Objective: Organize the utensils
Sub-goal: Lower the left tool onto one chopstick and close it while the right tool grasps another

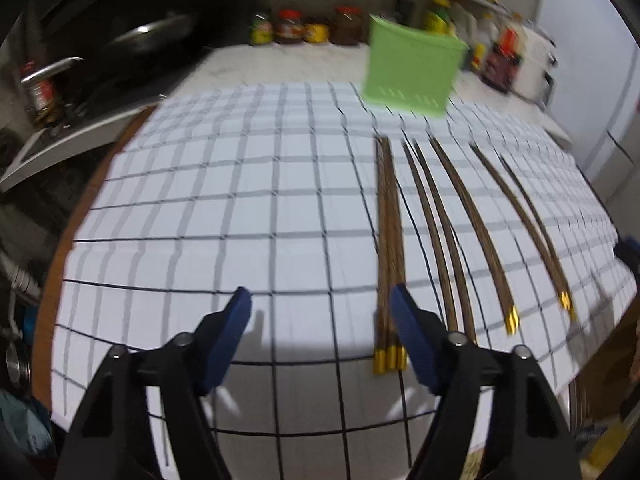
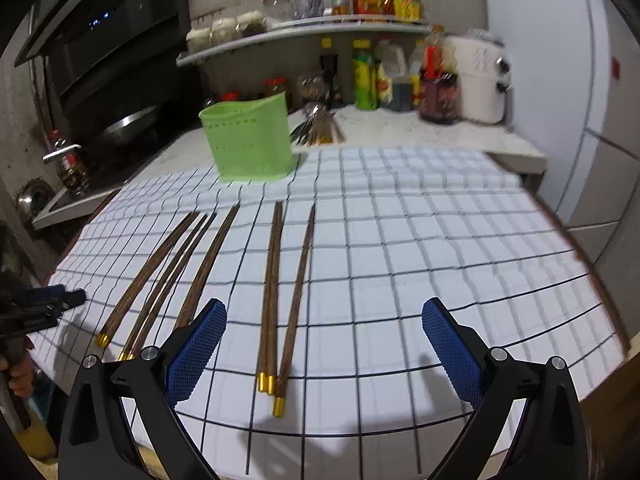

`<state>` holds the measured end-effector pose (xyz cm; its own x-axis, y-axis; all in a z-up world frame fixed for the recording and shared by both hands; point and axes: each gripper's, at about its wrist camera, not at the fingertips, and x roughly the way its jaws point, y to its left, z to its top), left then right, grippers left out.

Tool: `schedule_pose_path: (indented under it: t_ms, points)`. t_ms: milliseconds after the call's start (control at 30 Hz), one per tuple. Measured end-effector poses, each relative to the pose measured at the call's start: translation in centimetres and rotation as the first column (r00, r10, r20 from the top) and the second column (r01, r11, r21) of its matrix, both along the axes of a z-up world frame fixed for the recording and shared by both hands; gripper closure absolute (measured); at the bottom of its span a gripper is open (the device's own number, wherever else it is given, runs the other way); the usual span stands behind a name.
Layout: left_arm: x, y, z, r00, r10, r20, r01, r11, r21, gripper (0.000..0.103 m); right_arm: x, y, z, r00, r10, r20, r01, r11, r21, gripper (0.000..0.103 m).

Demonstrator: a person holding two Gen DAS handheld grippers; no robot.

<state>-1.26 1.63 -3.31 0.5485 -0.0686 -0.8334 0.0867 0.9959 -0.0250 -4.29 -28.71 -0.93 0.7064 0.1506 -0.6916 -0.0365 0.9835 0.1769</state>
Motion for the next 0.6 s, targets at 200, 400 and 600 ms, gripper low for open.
schedule_pose_path:
  t_ms: [200,400,600]
  points:
    - [0.7,-0.3,-1.8,0.999,-0.027,-0.031,0.027,1.000,0.006,0.038,1.0,0.2,-0.9,1.000,-0.001,-0.022,0.001,1.000,-0.014,0.006]
    - [1.5,-0.6,-2.4,0.997,-0.061,-0.050,0.061,0.998,0.000,0.038,2.1,0.1,-1.9,0.998,0.005,-0.061,-0.007,1.000,-0.020,0.006]
    - [2.2,-0.6,-2.8,0.997,-0.053,-0.050,0.055,0.998,0.041,0.038,2.7,0.6,-2.6,0.998,0.024,-0.063,-0.026,0.999,-0.029,0.006]
